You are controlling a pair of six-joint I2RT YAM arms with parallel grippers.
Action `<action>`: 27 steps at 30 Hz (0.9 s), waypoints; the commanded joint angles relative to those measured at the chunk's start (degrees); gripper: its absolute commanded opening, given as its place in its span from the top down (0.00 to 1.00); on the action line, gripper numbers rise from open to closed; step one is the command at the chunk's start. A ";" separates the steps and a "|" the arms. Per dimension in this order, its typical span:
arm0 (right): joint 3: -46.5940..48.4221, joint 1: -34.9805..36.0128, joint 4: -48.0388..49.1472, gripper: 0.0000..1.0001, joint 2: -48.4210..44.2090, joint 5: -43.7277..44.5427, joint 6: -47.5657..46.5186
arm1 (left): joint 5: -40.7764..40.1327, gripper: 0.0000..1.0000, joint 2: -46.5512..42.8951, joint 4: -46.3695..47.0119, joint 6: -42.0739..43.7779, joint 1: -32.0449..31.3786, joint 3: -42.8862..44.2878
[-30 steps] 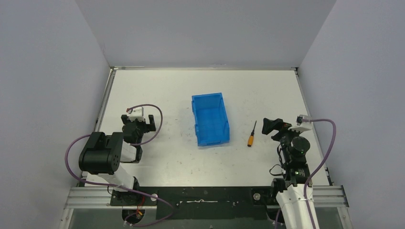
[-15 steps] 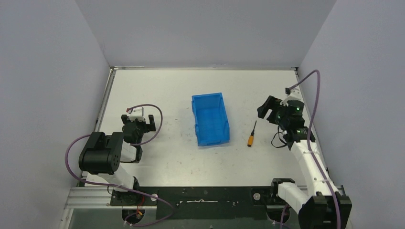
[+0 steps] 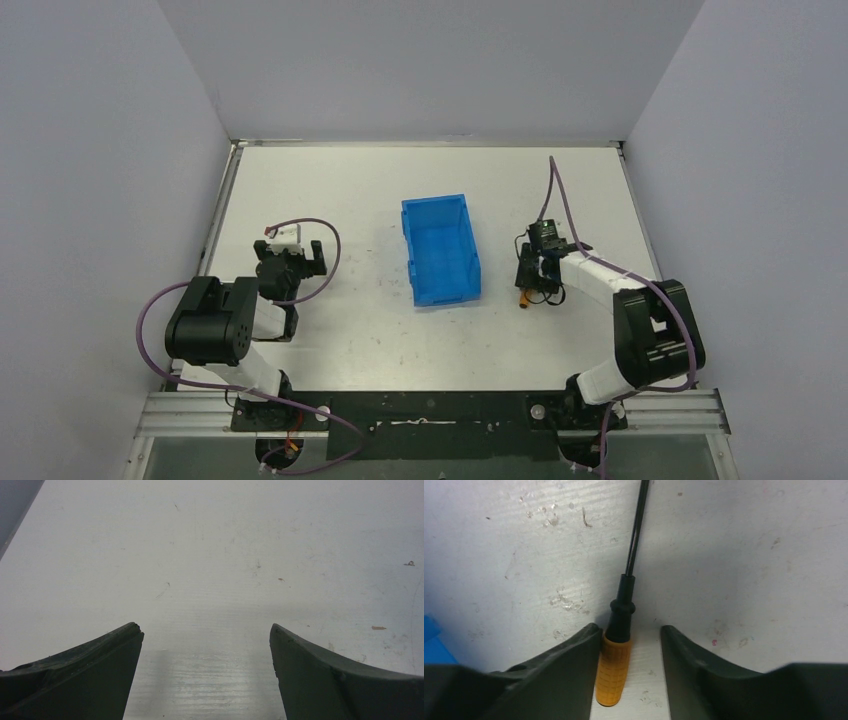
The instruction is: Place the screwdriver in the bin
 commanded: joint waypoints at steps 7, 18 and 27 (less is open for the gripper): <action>4.68 2.97 -0.84 1.00 1.03 3.22 0.23 | 0.24 0.03 -0.47 1.90 0.09 0.15 0.74; 24.54 13.27 -7.77 1.00 -11.04 7.27 -7.44 | 0.26 0.03 -0.42 1.91 0.09 0.15 0.74; 30.33 27.22 0.00 1.00 -2.40 6.09 -12.42 | 0.22 0.03 -0.46 1.92 0.09 0.15 0.75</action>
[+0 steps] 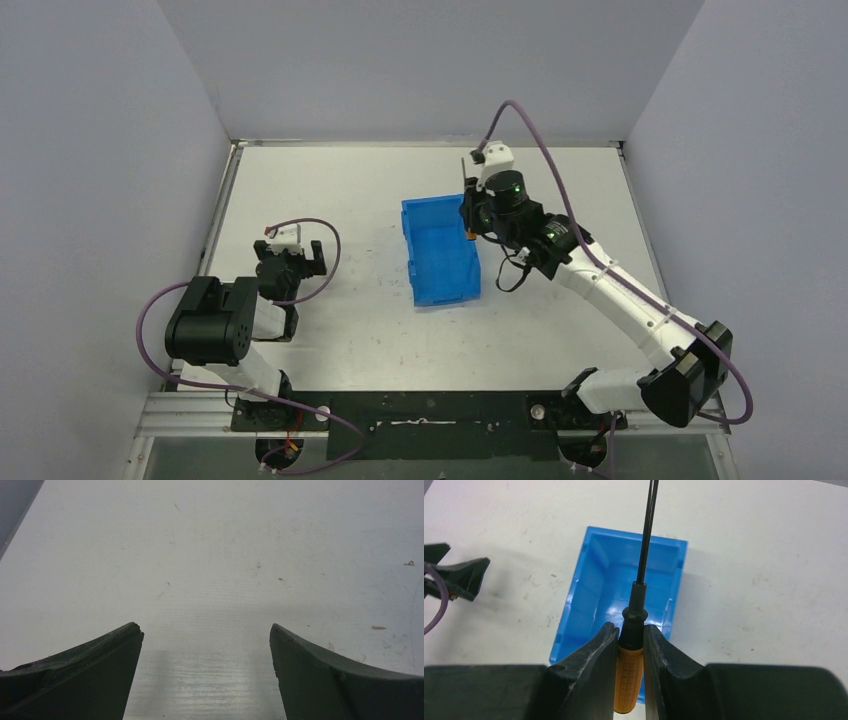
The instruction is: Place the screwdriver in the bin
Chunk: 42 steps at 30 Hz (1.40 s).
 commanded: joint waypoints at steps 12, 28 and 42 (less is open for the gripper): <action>-1.94 5.04 4.04 1.00 22.81 -1.77 -0.15 | 0.24 0.03 -0.44 1.83 0.08 0.15 0.79; 1.72 5.37 1.78 0.61 30.63 2.62 2.71 | 0.26 0.03 -0.50 1.81 0.02 0.14 0.78; -3.04 5.09 9.61 0.18 10.75 7.29 0.55 | 0.22 0.03 -0.49 1.83 0.01 0.15 0.83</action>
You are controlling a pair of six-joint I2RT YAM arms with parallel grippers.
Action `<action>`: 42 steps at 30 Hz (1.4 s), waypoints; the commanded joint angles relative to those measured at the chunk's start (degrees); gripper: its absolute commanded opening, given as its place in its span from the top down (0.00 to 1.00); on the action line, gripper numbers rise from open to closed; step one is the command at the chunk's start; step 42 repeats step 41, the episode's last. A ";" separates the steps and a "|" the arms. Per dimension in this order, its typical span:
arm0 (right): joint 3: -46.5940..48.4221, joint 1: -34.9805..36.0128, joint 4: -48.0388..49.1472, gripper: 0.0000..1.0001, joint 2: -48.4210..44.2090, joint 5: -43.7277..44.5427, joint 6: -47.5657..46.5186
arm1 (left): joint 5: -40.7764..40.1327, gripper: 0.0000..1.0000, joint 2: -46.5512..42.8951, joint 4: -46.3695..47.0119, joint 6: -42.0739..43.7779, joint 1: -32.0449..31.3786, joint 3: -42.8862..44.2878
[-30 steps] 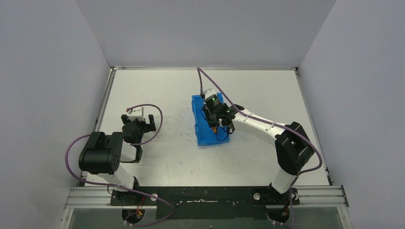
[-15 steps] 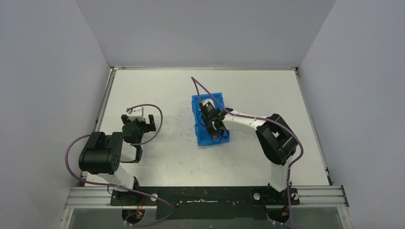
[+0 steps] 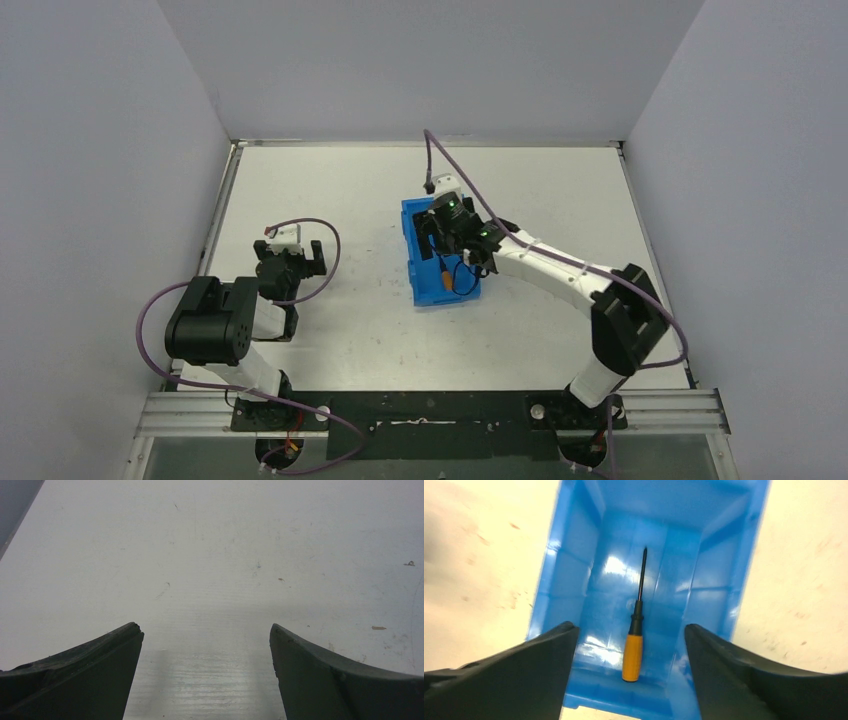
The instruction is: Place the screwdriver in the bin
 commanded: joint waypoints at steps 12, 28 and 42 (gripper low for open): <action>-29.35 -29.03 23.06 0.00 -31.79 -3.03 3.64 | 0.24 0.03 -0.46 1.92 0.04 0.11 0.80; -63.32 -38.47 61.79 0.00 -46.50 -0.14 -4.59 | 0.24 0.03 -0.46 1.85 -0.04 0.07 0.82; -65.11 -38.36 63.16 0.00 -49.20 -2.04 -5.38 | 0.17 0.03 -0.45 1.76 0.04 0.07 0.78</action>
